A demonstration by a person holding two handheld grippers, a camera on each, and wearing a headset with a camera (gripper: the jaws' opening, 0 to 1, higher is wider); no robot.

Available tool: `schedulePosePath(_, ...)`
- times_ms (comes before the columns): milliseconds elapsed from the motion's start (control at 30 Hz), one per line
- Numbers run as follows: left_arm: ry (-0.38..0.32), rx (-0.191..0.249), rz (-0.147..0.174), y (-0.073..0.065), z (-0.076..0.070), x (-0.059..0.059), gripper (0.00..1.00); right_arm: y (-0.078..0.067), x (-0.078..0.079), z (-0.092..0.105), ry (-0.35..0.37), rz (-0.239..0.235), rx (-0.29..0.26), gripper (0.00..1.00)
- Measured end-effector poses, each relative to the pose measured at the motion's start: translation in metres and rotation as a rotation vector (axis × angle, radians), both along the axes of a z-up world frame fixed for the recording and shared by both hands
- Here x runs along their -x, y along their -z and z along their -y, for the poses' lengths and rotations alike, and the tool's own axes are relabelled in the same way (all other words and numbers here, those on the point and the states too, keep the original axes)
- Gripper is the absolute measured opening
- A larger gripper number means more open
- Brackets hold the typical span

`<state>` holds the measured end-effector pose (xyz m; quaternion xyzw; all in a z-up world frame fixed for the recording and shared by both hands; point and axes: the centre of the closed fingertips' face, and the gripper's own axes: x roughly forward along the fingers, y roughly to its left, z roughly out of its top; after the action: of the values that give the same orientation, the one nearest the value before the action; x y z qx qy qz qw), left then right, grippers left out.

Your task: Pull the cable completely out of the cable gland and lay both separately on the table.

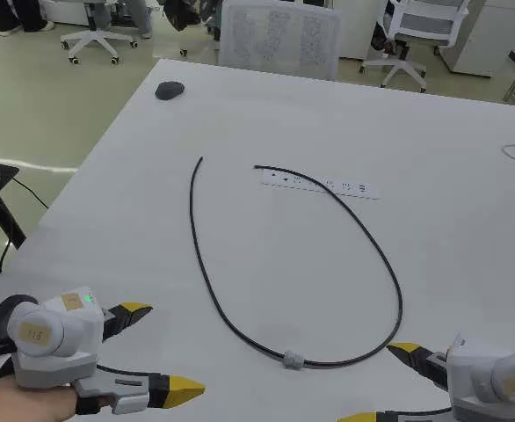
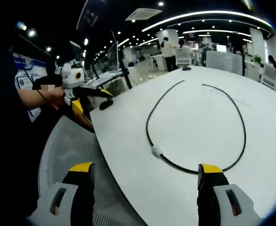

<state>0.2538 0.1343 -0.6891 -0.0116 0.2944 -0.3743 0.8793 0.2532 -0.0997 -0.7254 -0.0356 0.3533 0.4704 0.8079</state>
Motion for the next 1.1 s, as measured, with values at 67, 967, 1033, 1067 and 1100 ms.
schedulePosePath(67,0.000,0.002,-0.001,0.000,0.000,-0.001,0.89,0.001,0.000,0.000,-0.004,-0.001,0.006,0.86)
schedulePosePath(967,0.000,-0.008,0.008,-0.002,0.001,-0.001,0.89,0.010,-0.001,0.000,-0.013,-0.022,0.021,0.81)
schedulePosePath(1033,0.004,-0.013,0.002,0.000,0.001,0.000,0.90,0.009,-0.002,-0.001,-0.014,-0.019,0.020,0.81)
schedulePosePath(1067,0.004,-0.013,0.002,0.001,0.001,-0.001,0.90,0.009,-0.002,-0.001,-0.014,-0.018,0.020,0.81)
schedulePosePath(1100,0.002,-0.014,0.002,0.001,0.001,-0.001,0.90,0.008,-0.003,-0.001,-0.014,-0.015,0.019,0.81)
